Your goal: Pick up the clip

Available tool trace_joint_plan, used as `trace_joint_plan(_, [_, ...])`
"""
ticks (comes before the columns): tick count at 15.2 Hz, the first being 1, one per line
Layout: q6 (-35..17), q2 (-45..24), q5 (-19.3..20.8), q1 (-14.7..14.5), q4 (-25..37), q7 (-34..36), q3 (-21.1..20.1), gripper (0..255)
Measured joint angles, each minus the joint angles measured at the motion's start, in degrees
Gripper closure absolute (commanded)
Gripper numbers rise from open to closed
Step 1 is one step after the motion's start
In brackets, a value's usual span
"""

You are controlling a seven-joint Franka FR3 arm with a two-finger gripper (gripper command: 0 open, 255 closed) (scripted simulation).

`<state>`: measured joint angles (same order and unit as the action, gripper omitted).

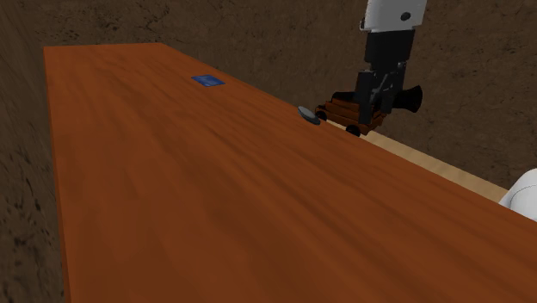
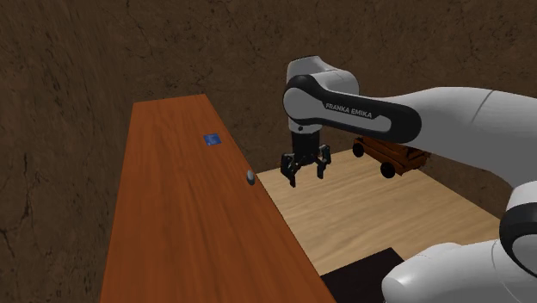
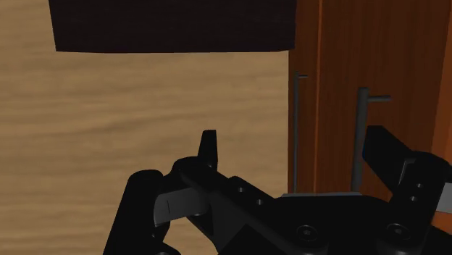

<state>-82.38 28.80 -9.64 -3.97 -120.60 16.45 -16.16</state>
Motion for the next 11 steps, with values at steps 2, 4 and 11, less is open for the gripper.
trace_joint_plan(2, [-0.1,-2.7,-0.5,-0.3,3.6,2.6,-1.9,0])
trace_joint_plan(4, [0.1,-6.0,-0.6,-0.5,8.0,5.6,-4.0,0])
trace_joint_plan(11, [2.4,-18.3,1.7,-1.7,25.1,15.9,-10.8,0])
